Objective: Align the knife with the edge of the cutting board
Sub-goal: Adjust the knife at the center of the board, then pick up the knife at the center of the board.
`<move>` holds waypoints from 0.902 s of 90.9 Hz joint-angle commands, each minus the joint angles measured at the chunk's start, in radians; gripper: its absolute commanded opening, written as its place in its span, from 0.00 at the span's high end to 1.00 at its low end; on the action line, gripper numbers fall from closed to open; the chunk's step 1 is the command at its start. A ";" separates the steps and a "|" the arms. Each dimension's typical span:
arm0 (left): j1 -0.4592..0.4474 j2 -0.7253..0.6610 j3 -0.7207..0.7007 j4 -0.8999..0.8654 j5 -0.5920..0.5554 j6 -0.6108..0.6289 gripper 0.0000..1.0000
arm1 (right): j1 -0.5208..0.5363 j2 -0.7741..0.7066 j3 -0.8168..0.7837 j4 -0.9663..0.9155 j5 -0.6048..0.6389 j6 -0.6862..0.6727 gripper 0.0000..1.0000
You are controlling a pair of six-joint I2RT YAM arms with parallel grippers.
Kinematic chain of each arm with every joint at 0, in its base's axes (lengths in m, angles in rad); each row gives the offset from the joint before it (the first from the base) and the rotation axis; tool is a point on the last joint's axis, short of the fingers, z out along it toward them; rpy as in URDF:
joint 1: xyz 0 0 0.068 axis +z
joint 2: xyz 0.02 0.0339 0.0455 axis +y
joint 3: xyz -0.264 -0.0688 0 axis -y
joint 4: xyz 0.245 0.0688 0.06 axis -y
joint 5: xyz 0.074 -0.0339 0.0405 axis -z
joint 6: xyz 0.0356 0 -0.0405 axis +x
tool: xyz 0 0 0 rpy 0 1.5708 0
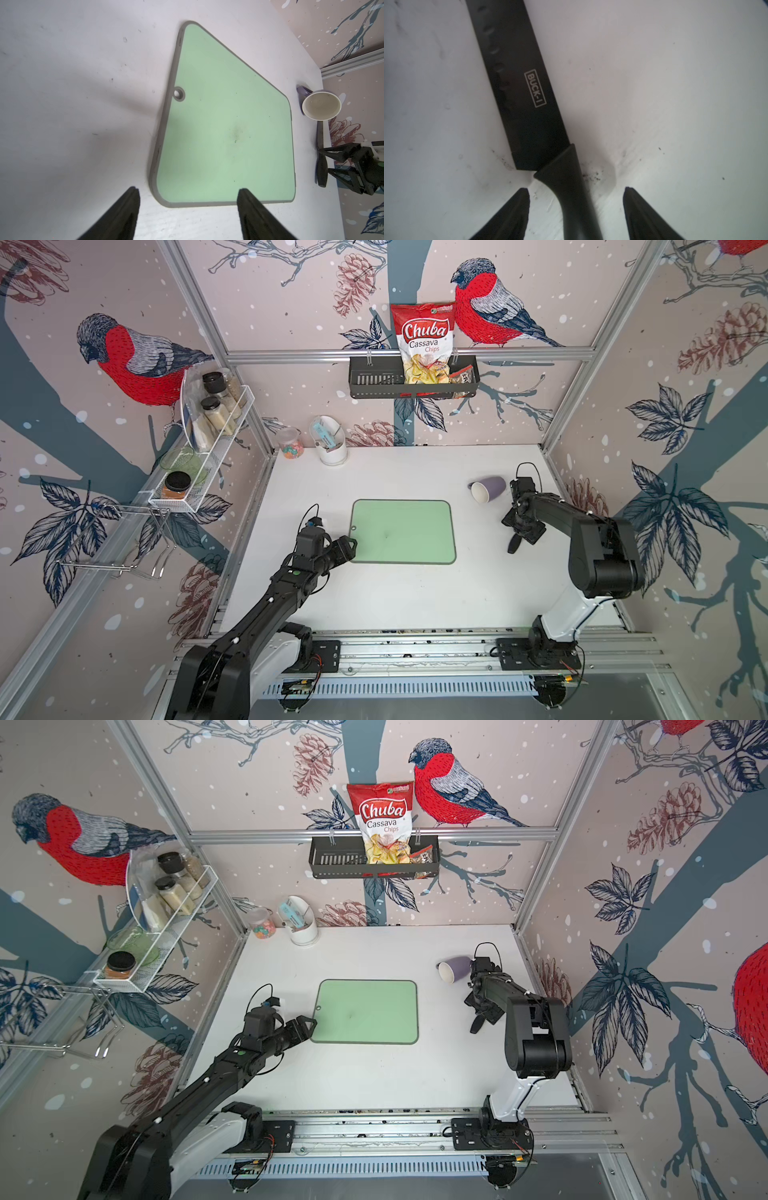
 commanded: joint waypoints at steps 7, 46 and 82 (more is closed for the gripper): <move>-0.049 -0.185 -0.006 -0.184 -0.166 0.070 0.26 | 0.005 0.001 -0.007 -0.027 0.013 -0.016 0.34; -0.065 -0.372 -0.038 -0.265 -0.285 0.071 0.26 | 0.024 -0.010 -0.055 0.009 -0.042 -0.011 0.63; -0.065 -0.329 -0.034 -0.250 -0.286 0.066 0.24 | 0.001 -0.262 -0.277 0.199 -0.275 0.035 0.85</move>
